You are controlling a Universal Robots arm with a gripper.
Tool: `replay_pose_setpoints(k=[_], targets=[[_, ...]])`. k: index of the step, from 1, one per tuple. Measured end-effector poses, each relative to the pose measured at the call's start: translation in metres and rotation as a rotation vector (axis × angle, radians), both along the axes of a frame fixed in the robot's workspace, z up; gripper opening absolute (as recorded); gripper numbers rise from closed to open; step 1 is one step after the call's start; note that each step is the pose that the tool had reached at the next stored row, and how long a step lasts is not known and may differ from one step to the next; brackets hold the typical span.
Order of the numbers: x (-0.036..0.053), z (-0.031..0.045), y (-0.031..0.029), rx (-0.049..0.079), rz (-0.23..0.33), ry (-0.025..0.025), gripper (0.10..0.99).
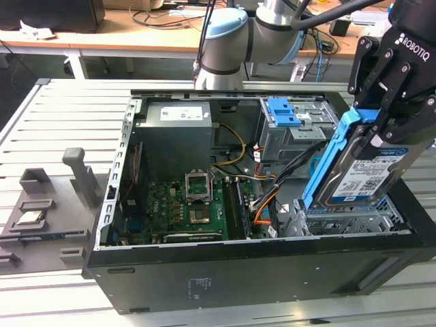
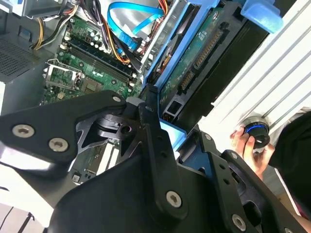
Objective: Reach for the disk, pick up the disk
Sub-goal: 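Pick up the disk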
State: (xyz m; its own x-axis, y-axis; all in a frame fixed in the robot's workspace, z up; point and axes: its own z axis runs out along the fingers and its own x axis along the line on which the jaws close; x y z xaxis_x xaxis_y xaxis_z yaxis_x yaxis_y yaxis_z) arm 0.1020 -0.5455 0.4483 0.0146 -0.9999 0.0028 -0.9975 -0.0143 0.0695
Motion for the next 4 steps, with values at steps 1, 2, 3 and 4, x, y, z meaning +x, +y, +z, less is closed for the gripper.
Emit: replay_pose_setpoints(k=[1, 2, 3, 4], targets=[[-0.0001, -0.0001, 0.0, 0.0, 0.0, 0.0, 0.369], [-0.0001, -0.0002, 0.0, 0.0, 0.0, 0.0, 0.369], [-0.0001, -0.0003, 0.0, 0.0, 0.0, 0.0, 0.369], [-0.0001, -0.0003, 0.0, 0.0, 0.0, 0.0, 0.369]])
